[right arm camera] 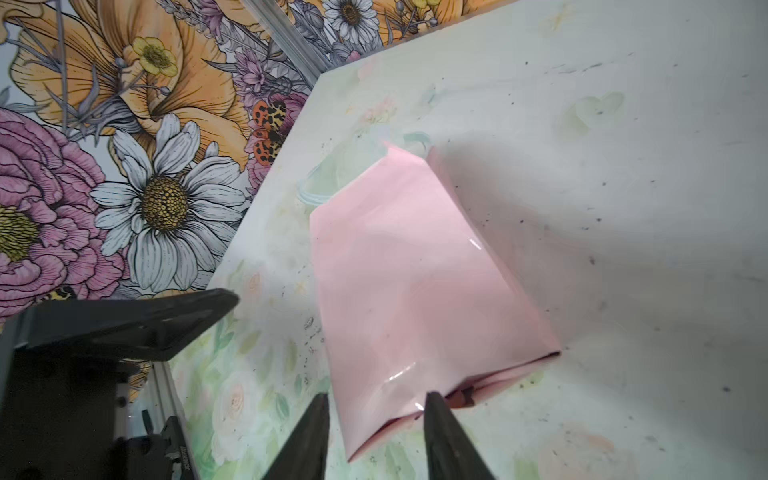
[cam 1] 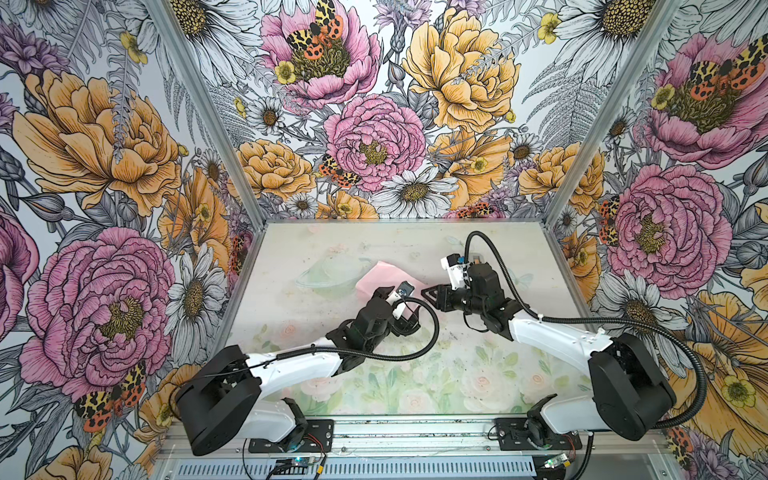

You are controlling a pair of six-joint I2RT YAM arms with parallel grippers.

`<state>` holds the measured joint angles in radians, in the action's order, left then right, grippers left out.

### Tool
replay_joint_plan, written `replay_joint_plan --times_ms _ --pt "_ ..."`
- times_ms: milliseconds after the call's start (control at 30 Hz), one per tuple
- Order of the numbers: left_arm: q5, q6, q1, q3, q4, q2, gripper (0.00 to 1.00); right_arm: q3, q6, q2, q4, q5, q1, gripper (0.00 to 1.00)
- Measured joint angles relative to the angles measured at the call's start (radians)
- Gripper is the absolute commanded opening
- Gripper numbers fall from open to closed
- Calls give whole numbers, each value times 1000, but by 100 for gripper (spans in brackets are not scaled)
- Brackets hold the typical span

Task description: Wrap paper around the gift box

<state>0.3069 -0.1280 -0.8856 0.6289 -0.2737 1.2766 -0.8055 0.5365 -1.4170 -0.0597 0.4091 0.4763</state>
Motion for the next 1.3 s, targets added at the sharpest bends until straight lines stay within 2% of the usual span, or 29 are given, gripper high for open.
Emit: replay_joint_plan --times_ms 133,300,533,733,1000,1133,1233,1300 --pt "5 127 50 19 111 -113 87 -112 -43 -71 108 -12 -51 51" --pt "-22 339 158 28 288 -221 87 -268 -97 -246 227 11 -95 52" --pt "-131 519 245 -19 403 -312 87 -365 -128 -396 299 142 -101 50" --pt "-265 610 353 -65 420 -296 86 -291 -111 -355 311 211 -76 49" --pt "-428 683 438 -74 372 -185 84 -77 -12 -157 314 247 80 53" --pt "-498 711 485 -74 327 -109 83 -64 43 -81 330 212 10 55" --pt "-539 726 499 -74 296 -51 83 -104 67 -106 341 185 -37 55" --pt "-566 733 500 -74 276 -11 82 -146 77 -147 345 178 -31 56"
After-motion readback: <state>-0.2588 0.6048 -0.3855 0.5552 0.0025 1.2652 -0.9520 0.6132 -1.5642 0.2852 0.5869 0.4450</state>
